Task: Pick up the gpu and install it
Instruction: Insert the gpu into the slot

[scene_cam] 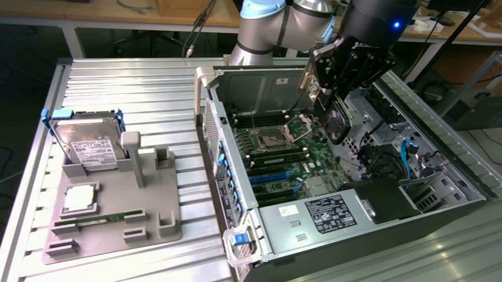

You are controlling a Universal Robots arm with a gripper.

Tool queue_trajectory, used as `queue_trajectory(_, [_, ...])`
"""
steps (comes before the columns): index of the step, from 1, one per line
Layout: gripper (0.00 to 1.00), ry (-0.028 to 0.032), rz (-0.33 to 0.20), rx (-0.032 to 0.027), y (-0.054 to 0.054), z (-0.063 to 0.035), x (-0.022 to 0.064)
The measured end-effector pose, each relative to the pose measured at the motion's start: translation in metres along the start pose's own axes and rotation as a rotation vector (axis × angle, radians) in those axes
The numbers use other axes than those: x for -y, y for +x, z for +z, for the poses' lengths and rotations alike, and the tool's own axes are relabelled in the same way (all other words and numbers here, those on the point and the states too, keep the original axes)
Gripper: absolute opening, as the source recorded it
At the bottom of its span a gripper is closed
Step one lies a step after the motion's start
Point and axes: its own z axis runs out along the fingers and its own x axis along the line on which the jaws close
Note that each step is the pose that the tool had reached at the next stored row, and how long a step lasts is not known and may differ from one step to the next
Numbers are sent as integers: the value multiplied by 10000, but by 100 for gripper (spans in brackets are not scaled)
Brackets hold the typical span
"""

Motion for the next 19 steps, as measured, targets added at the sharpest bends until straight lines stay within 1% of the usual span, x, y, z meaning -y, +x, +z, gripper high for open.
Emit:
queue_trajectory(7, [27, -1, -61, -2, 0, 0, 0])
queue_trajectory(16, [27, -22, -846, -29, 0, 0, 0])
queue_trajectory(19, [27, -21, -902, -31, 0, 0, -1])
